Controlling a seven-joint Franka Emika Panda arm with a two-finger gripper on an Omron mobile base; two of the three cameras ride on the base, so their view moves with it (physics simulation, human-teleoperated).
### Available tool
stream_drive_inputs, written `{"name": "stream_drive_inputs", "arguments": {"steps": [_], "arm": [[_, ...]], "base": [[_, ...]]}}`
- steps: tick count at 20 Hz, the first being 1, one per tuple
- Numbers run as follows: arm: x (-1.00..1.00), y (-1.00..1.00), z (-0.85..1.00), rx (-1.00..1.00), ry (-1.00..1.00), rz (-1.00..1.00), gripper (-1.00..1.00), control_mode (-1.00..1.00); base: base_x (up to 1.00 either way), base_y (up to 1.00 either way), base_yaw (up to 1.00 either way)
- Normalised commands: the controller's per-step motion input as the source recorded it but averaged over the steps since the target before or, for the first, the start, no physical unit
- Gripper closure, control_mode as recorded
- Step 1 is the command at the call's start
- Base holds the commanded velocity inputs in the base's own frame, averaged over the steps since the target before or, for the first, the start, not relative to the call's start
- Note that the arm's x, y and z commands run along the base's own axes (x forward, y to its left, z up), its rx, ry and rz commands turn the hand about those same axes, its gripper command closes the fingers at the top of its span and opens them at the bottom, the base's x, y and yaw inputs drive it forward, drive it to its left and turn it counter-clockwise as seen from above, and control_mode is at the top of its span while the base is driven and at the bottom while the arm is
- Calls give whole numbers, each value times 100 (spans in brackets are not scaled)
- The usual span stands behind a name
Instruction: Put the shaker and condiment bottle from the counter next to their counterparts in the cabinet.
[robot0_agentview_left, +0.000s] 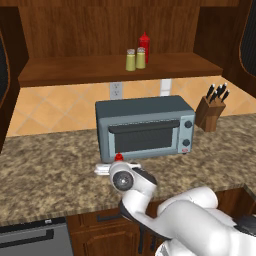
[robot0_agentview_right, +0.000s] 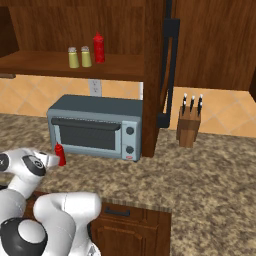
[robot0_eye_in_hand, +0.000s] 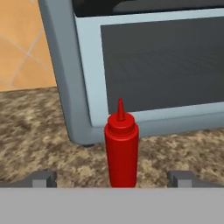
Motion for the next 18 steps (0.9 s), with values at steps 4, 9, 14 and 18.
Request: {"name": "stream_drive_inputs", "arguments": {"steps": [4,9,14,18], "arm": [[13,-26,-16,0,0,5,-100,-100],[11,-17,-26,0,-1,5,-100,-100],[15,-17,-25,0,-1,4,-100,-100],[18,-20,-21,0,0,4,-100,-100]], "base": [[0,0,0],[0,0,0],[0,0,0],[0,0,0]]}}
